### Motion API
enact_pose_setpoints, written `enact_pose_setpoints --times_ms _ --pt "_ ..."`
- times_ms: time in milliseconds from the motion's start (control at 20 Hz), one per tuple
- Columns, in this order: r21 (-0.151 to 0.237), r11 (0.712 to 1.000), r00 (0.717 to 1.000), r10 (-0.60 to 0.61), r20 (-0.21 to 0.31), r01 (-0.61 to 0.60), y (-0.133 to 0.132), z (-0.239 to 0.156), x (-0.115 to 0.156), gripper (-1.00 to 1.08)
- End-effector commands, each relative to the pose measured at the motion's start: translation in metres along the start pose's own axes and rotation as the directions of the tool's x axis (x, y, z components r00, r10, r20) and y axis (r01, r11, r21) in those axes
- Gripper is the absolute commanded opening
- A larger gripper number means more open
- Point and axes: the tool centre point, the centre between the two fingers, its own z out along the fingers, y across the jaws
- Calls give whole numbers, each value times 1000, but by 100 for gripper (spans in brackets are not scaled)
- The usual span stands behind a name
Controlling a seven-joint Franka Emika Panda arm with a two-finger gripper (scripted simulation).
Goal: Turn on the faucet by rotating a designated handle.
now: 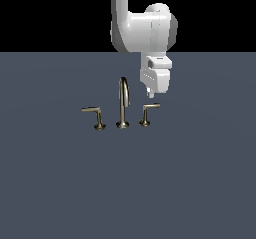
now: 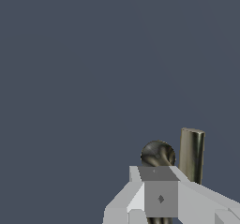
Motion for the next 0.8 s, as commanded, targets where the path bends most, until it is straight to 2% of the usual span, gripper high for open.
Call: enact_pose_setpoints --times_ms 0,250,600,750 --pt "3 999 999 34 1 -34 -3 14 3 -100" --pt "4 997 997 71 2 -71 -5 29 6 -100" --pt "3 997 997 76 3 -76 -5 32 7 -100" --pt "3 997 997 76 3 -76 4 32 11 -100"
